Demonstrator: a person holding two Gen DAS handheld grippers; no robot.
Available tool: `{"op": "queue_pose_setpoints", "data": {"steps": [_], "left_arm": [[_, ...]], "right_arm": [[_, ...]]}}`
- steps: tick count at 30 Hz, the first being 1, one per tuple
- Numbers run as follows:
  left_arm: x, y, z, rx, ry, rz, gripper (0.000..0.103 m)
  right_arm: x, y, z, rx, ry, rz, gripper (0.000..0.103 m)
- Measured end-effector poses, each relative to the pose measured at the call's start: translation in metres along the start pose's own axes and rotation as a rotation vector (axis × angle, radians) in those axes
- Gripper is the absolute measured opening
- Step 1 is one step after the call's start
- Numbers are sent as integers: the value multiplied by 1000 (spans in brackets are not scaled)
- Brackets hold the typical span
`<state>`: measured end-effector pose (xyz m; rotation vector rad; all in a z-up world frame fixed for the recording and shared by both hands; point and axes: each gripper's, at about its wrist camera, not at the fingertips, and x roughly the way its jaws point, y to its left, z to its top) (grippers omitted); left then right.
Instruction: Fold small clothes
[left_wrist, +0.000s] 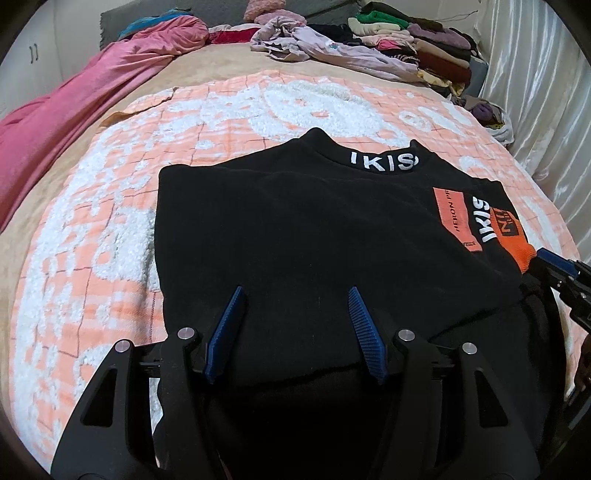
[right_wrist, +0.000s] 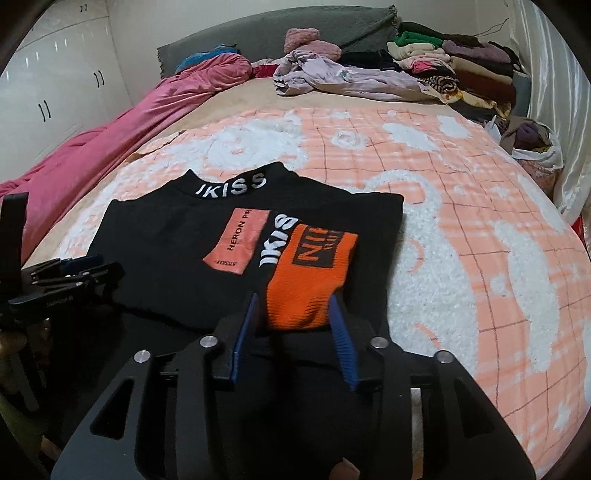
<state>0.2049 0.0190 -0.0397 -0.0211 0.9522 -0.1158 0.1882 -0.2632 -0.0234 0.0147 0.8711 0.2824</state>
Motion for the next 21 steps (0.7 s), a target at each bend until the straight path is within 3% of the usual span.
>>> {"op": "queue_pose_setpoints", "data": {"steps": [5,15,19,21], "left_arm": [[-7,0,-2,1,-9,2,51],[-46,2,-11,-15,-77,-29,64],[-59,2,-13,-25,-98,-35,73],[-65,3,-14,-29,-106,-41,76]], "right_arm": [[-4,1,-4,20,2,7,49],[-40,3,-9,38,-71,36,74],[-50,3,-11,48,-88,39,75],[-55,3,-13,57,-95,36,90]]}}
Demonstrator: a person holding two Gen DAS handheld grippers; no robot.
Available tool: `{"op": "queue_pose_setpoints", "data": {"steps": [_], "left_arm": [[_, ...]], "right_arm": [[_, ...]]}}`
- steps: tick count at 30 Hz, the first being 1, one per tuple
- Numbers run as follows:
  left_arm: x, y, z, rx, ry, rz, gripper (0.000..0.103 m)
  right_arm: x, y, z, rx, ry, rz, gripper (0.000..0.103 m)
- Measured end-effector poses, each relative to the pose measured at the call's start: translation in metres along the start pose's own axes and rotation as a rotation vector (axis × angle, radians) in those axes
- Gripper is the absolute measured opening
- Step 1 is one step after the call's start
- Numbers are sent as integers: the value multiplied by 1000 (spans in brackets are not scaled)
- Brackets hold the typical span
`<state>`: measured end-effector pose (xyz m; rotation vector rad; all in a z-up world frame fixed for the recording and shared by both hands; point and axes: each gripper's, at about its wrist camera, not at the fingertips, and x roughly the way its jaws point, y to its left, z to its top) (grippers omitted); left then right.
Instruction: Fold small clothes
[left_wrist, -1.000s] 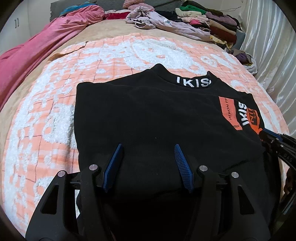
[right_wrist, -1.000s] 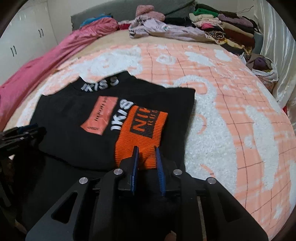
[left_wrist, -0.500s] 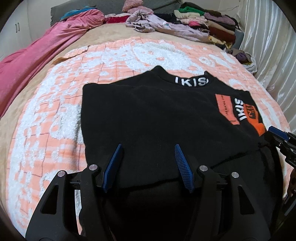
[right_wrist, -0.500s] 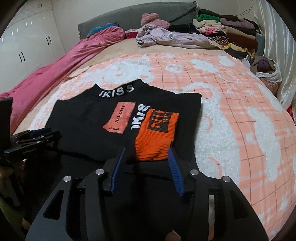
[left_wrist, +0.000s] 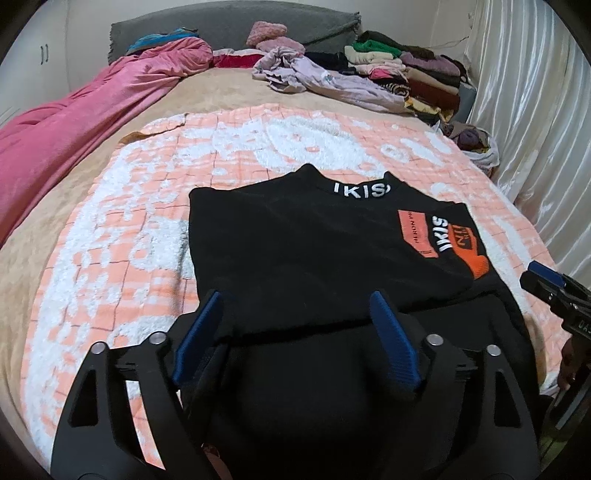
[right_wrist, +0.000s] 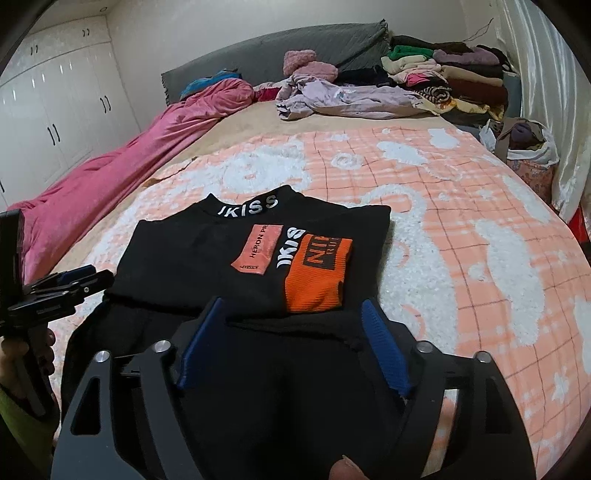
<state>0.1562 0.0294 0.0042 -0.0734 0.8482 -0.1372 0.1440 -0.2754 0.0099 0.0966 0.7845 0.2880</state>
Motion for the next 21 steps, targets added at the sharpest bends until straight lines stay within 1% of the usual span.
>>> {"op": "queue_pose_setpoints", "data": {"steps": [1,3,6,13,15,16,21], "left_arm": [[-5,1,-1,-5,-6,-1,80],[-12,3,-3,-12,-16,-4,84],[-22,7,-7,-18,-26,-6,87],[-41,16,-24,-17,-25,13,88],[-43,20,-28,-20,-21,15,89],[-45,21,-31,-18,-17,19,91],[-53,31,-48,-24,-2,35,91]], "right_arm": [[-3,0,-1,4,-8,-2,91],[-10,-2,-3,9,-20,1,91],[-22,-2,-6,15,-36,3,91],[-49,-6,-17,22,-59,5,91],[-57,-5,-22,17,-59,2,93],[-60,-5,-23,14,-59,1,93],[-73,-1,-33,-1,-60,-7,93]]}}
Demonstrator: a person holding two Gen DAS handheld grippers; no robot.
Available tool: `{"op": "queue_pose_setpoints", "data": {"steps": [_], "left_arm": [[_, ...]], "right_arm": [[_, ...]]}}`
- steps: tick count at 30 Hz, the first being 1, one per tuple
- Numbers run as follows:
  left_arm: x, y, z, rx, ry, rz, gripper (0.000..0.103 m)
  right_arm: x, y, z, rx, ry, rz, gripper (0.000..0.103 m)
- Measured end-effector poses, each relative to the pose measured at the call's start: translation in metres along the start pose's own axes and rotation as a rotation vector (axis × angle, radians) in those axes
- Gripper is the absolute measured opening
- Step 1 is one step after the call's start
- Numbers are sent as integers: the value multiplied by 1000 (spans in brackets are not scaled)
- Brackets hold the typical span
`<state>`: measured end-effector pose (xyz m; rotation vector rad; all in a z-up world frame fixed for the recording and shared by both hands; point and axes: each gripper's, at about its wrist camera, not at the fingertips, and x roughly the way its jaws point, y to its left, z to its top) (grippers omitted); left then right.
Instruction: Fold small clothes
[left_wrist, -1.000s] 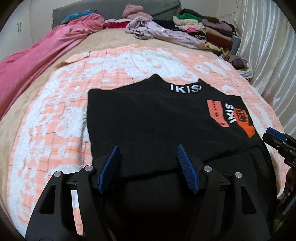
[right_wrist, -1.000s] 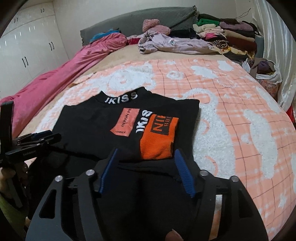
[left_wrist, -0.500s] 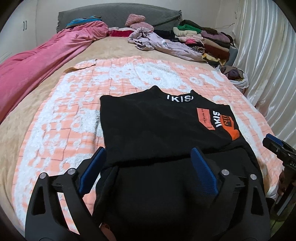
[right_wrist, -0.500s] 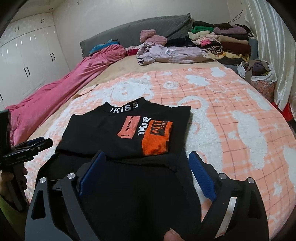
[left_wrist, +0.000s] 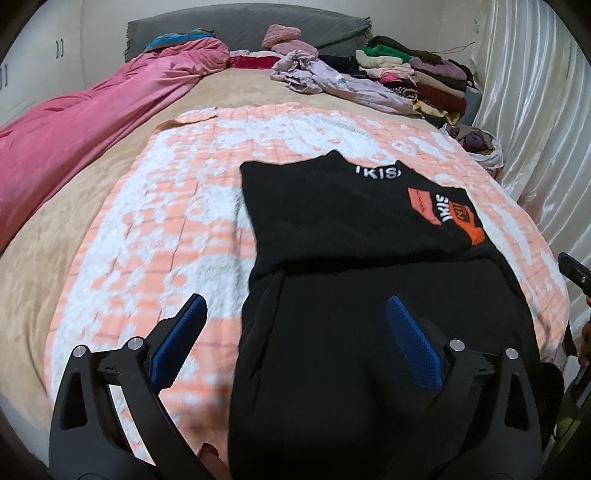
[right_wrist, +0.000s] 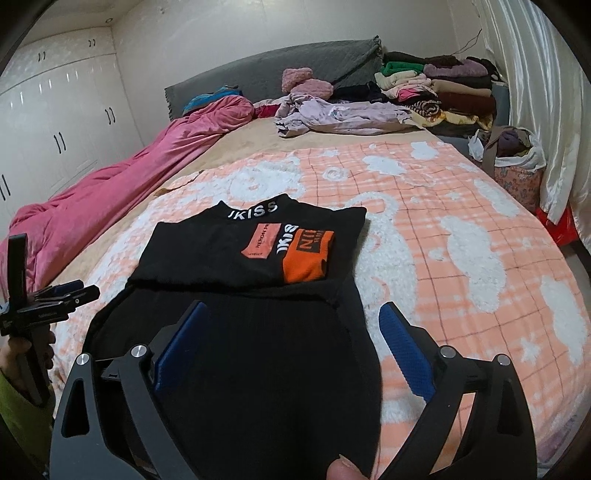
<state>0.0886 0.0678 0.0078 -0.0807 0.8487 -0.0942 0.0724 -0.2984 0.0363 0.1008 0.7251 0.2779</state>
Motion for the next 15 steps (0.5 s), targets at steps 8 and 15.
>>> {"op": "queue_pose_setpoints", "data": {"steps": [8,15], "left_arm": [[-10,13,-25,1,27,13,91],[-10,21,-51,-5,72,18,91]], "right_arm": [[-4,4,-24,-18,54,-7,93],[0,2,-55,-18,129,-24,93]]}}
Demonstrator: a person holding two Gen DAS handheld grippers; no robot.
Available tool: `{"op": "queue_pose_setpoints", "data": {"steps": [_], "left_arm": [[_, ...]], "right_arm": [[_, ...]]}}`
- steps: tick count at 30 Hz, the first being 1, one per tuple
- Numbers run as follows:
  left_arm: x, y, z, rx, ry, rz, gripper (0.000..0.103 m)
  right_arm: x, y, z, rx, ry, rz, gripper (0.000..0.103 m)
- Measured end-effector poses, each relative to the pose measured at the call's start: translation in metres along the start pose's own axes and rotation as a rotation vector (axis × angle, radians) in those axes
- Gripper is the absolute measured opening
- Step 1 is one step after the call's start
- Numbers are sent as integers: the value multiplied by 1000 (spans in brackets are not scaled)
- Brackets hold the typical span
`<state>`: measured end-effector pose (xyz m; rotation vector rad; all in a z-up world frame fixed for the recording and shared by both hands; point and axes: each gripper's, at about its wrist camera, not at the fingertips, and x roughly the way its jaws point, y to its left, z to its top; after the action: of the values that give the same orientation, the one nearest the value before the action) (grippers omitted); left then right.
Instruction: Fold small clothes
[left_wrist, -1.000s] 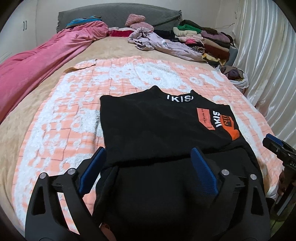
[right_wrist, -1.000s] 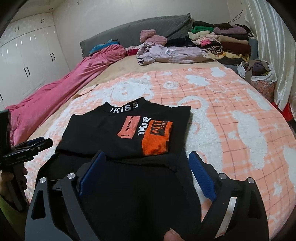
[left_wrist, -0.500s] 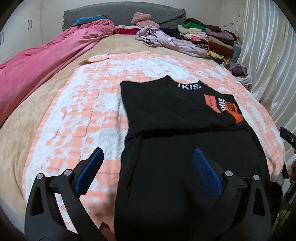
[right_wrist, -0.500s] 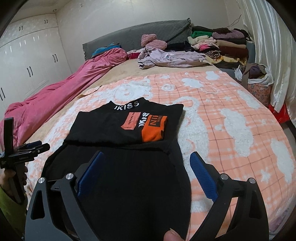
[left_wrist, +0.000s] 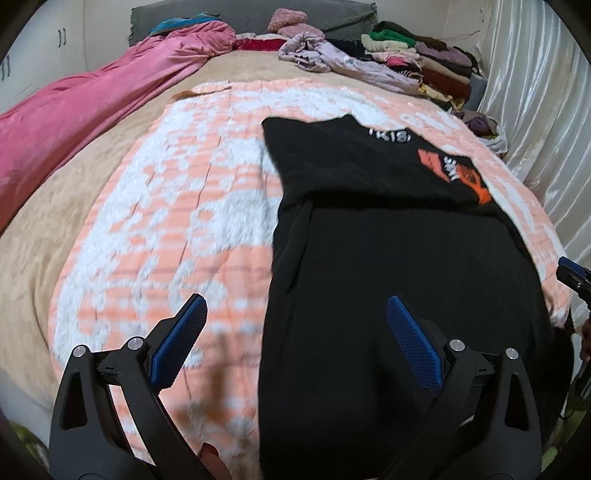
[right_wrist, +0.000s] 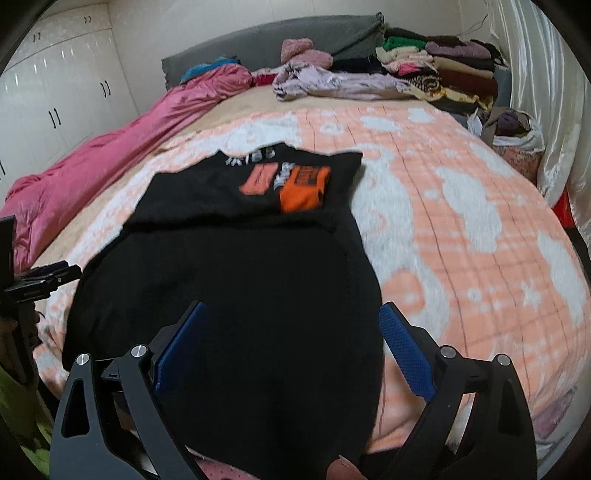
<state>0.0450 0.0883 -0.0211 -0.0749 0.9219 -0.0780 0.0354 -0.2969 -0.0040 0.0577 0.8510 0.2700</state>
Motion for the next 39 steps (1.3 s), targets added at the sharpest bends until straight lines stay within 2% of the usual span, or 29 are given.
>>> {"op": "queue_pose_setpoints", "data": {"steps": [9,17,25,29,31,33,39], "left_arm": [[4,5,-33,-14,66,-18,91],[2,3,-50,-15,90,-34,88],[2,2,-64,-26,118,-55,75],[-2,4,-69,-44,123,-67,65],[-3,5,-71,-50,129,-80,53],[-4,6,-73,-50,139,-90,47],[-6,9,-82,-63,155,-101,45]], "right_arm": [[5,-6,-38,12,86,-2,93],[3,-20,-52,42,147,-5,93],[-2,-25,-67,47,201,6,91],[-3,-25,-74,44,228,20,72],[-3,-23,-77,33,236,13,68],[-5,-23,-78,24,239,4,56],[-7,-21,-81,10,245,33,17]]}}
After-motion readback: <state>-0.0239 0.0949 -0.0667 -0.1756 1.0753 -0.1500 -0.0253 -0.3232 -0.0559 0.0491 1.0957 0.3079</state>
